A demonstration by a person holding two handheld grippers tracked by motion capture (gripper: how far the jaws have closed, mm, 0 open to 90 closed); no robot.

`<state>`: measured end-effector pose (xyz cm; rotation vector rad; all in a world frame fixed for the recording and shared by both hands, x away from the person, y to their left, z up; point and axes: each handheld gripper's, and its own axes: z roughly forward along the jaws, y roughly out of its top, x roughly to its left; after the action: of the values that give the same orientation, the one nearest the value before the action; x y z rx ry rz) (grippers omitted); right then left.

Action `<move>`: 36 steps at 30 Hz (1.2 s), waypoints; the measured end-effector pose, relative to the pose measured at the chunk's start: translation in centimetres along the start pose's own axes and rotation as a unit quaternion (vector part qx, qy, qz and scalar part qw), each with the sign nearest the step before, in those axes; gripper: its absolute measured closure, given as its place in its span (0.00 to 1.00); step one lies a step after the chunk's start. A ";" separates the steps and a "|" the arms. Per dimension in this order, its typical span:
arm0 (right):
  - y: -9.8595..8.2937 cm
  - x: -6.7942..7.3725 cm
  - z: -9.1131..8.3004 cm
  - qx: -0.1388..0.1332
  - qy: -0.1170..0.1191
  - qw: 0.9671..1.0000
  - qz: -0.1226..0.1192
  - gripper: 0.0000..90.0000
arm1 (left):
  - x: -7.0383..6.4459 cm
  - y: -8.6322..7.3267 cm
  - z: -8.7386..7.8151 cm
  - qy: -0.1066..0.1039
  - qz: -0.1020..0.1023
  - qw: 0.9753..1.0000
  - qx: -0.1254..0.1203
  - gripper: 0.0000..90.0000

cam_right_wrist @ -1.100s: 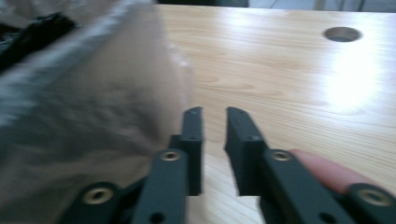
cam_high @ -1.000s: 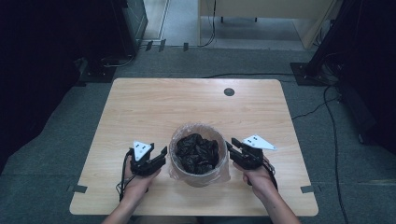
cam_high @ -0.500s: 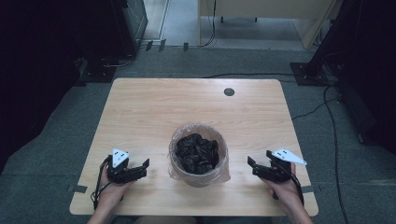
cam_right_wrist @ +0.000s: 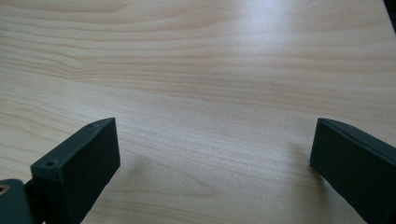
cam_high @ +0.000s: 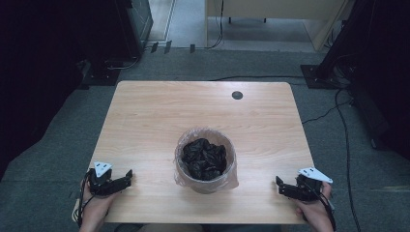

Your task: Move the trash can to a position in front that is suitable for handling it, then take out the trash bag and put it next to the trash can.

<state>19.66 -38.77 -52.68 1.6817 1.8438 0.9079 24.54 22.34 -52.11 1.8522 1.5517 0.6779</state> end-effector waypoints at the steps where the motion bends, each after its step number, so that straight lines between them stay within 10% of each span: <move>1: 0.0 -0.1 0.1 0.005 -0.002 1.000 0.004 0.02 | -0.1 0.0 0.1 0.003 0.001 1.000 0.001 0.10; 15: 0.2 0.3 0.4 0.014 -0.015 1.000 -0.013 0.02 | -0.8 0.1 0.1 0.016 0.007 1.000 -0.001 0.11; 36: 0.3 0.6 0.6 0.017 -0.021 0.999 -0.021 0.02 | -11.2 0.5 0.3 -0.088 0.079 0.993 0.009 0.11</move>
<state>20.20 -38.13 -52.82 1.6639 1.8704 0.8227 23.09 11.26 -51.84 2.0069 1.3122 0.5545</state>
